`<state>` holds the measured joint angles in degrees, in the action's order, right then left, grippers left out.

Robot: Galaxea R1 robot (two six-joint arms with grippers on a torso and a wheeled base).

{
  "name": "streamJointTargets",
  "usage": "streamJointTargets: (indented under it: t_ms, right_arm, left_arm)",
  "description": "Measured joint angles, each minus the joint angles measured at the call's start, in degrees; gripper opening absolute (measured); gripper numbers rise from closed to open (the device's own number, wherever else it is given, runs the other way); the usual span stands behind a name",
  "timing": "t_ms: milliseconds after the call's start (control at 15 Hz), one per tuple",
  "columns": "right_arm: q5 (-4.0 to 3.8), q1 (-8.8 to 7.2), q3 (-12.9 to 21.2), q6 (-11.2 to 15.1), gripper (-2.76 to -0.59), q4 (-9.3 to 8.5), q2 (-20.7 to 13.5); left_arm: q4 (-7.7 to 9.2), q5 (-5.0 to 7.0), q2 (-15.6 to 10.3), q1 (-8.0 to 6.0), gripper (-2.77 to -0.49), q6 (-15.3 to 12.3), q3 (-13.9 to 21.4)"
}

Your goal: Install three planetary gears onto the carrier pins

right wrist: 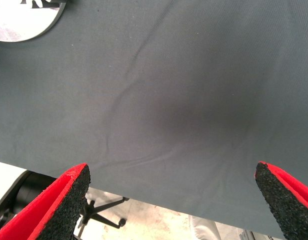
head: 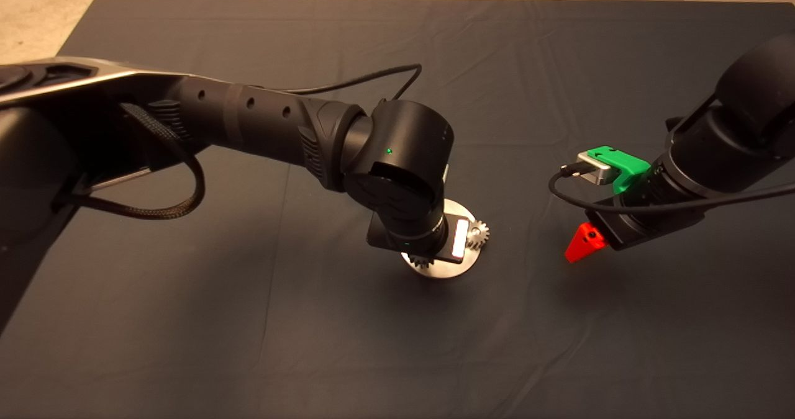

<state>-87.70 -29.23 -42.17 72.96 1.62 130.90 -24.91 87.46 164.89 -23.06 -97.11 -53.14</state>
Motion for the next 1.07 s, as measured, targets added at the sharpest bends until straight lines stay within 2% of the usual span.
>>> streamJointTargets:
  t_ms: [467,600,867,1067]
  right_arm:
    - [-0.11,0.0,0.0,0.0,-0.89,0.02,-1.3]
    - [0.07,0.0,0.0,0.0,-0.89,0.02,-1.6]
    - [-0.04,0.0,0.0,0.0,-0.89,0.02,-3.6]
    - [-0.01,0.0,0.0,0.0,-0.89,0.02,-3.6]
  left_arm:
    - [0.79,0.06,0.8,0.0,-2.64,-0.2,-1.4]
    - [0.93,0.05,1.2,0.02,-2.64,-0.2,-2.1]
    - [1.15,0.05,2.0,0.05,-2.64,-0.5,-4.2]
    - [1.32,0.09,2.2,0.11,-2.65,-0.5,-5.0]
